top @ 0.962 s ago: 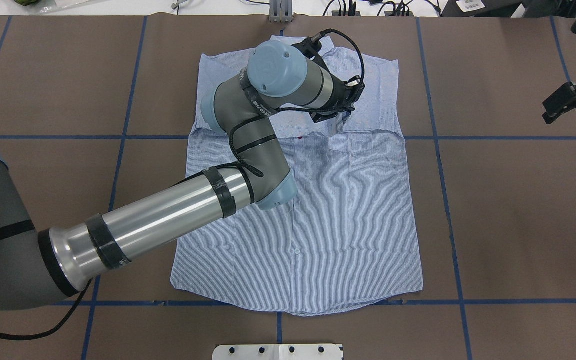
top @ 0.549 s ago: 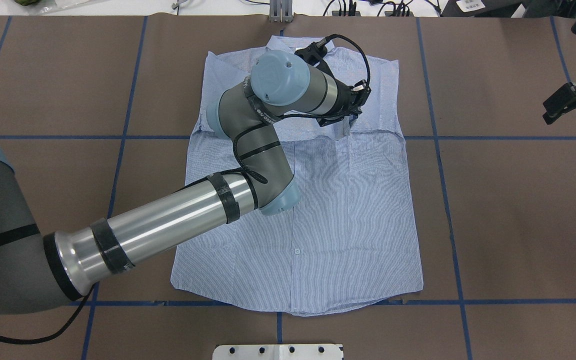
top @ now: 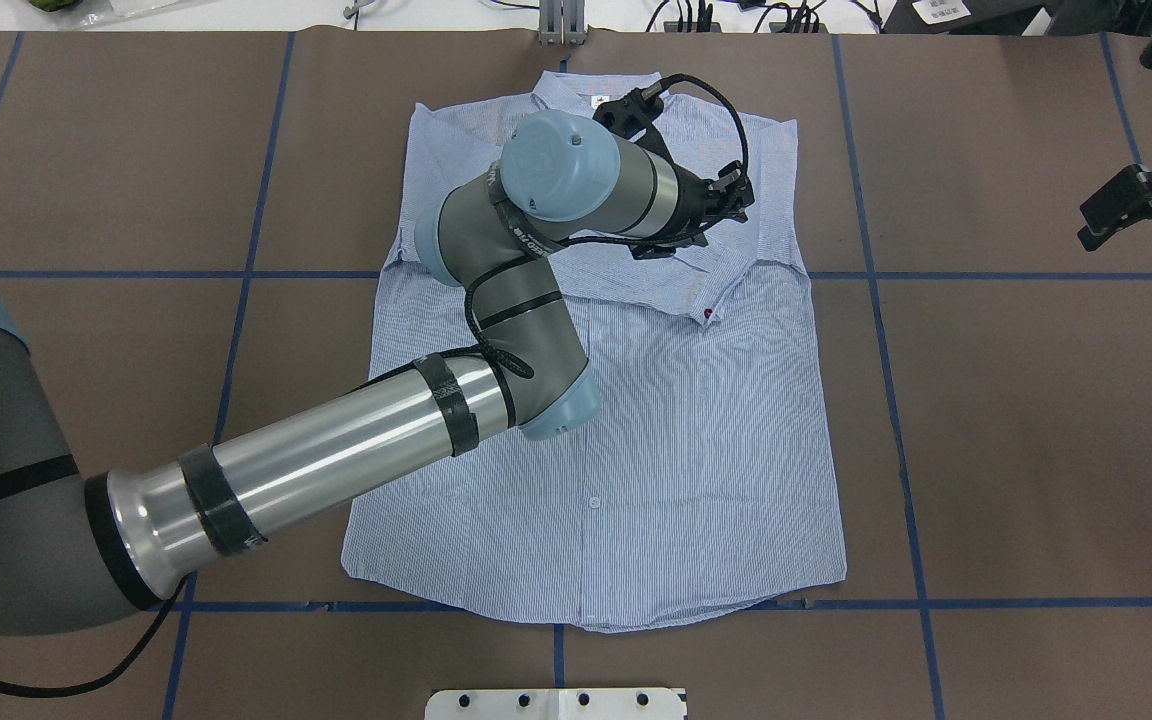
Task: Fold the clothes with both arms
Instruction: 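Move the left gripper across the collar toward the opposite shoulder, then withdraw the left gripper while the right gripper lowers to the hem corner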
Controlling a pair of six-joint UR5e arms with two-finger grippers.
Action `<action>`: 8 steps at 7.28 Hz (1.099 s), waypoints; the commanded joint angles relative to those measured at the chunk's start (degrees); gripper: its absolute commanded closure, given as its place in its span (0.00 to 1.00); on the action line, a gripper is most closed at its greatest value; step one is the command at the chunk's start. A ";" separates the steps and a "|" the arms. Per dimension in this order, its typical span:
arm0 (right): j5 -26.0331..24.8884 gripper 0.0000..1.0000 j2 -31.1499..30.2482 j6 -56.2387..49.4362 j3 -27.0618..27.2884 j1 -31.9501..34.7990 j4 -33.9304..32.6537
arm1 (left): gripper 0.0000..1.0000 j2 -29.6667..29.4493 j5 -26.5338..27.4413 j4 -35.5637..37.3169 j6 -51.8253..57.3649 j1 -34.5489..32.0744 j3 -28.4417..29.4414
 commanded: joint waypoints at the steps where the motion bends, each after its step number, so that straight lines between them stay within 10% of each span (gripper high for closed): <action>1: 2.02 0.00 -0.01 3.60 0.97 -0.09 2.01 | 0.00 6.76 -0.51 2.97 0.49 -0.08 -10.30; 5: -0.42 0.00 -11.83 29.14 8.08 -10.77 25.69 | 0.00 29.76 -0.51 30.20 16.09 -0.79 -49.83; 8: -15.95 0.00 -21.89 52.95 8.62 -32.97 45.15 | 0.00 40.61 -0.51 37.98 21.31 -1.14 -63.87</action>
